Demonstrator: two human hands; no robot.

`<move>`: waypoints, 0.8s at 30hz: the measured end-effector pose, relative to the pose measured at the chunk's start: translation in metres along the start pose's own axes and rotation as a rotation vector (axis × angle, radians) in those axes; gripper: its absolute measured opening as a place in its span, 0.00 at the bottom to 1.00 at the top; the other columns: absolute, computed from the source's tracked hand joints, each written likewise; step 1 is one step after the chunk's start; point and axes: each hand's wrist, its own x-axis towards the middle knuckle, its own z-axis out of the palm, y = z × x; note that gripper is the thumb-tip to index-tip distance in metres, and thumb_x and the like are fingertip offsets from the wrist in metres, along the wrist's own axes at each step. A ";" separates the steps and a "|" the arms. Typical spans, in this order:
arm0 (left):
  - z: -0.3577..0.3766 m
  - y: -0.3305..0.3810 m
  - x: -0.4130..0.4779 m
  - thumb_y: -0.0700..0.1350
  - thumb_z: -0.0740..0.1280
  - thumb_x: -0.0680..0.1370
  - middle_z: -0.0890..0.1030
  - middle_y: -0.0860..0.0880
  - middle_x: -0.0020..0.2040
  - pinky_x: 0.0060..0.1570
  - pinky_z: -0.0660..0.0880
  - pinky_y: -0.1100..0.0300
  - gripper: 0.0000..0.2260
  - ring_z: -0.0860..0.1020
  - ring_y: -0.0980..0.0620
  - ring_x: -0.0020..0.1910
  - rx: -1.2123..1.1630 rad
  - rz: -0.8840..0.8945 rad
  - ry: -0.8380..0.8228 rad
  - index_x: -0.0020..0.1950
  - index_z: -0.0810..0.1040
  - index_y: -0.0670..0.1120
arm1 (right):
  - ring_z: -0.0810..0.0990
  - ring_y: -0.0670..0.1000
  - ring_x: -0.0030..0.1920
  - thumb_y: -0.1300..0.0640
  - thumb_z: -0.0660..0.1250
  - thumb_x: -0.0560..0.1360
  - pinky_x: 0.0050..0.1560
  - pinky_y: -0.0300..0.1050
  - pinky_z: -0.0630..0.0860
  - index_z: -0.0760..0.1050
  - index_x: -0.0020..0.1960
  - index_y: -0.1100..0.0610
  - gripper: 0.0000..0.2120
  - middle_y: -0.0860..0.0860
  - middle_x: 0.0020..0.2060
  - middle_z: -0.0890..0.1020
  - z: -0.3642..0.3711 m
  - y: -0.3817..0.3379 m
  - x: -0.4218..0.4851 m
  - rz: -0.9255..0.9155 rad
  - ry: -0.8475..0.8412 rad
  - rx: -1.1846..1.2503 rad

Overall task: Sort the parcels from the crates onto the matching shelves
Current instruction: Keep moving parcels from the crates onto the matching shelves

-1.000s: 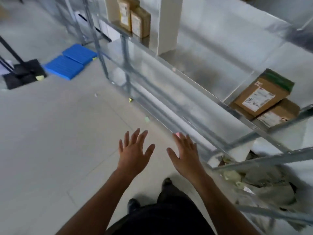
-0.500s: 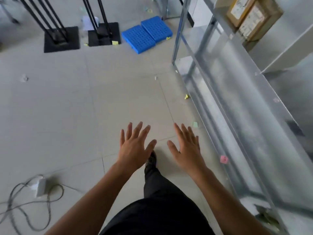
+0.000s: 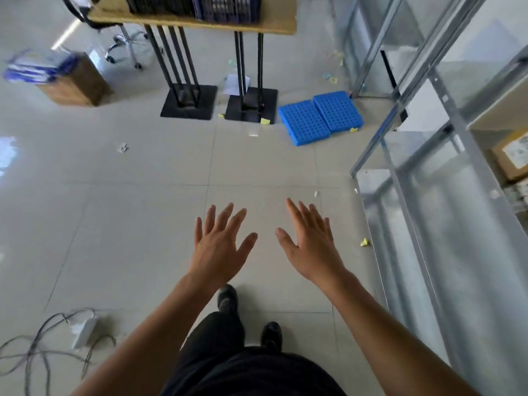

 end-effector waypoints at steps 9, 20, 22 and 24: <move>-0.044 -0.097 0.162 0.67 0.50 0.82 0.52 0.53 0.84 0.80 0.38 0.42 0.30 0.41 0.45 0.83 -0.015 -0.104 0.048 0.83 0.56 0.58 | 0.46 0.53 0.84 0.38 0.53 0.84 0.83 0.58 0.43 0.46 0.85 0.43 0.33 0.51 0.84 0.54 -0.008 -0.048 0.174 -0.003 -0.058 -0.092; -0.130 -0.159 0.354 0.67 0.49 0.82 0.53 0.52 0.84 0.80 0.40 0.41 0.30 0.44 0.43 0.83 -0.047 -0.023 0.054 0.82 0.56 0.58 | 0.47 0.54 0.84 0.39 0.53 0.84 0.83 0.58 0.43 0.49 0.85 0.44 0.32 0.51 0.84 0.55 -0.034 -0.118 0.337 0.083 -0.047 -0.102; -0.138 -0.159 0.381 0.68 0.48 0.81 0.54 0.52 0.84 0.80 0.40 0.41 0.31 0.44 0.43 0.83 -0.060 -0.011 0.065 0.82 0.57 0.58 | 0.47 0.54 0.84 0.38 0.52 0.84 0.83 0.58 0.44 0.48 0.85 0.44 0.32 0.52 0.84 0.55 -0.037 -0.123 0.363 0.093 -0.045 -0.093; -0.142 -0.159 0.412 0.68 0.48 0.81 0.53 0.53 0.84 0.80 0.39 0.41 0.30 0.43 0.43 0.83 -0.057 0.001 0.057 0.82 0.56 0.58 | 0.46 0.54 0.84 0.38 0.52 0.84 0.83 0.59 0.44 0.48 0.85 0.44 0.32 0.51 0.84 0.54 -0.041 -0.123 0.395 0.105 -0.059 -0.096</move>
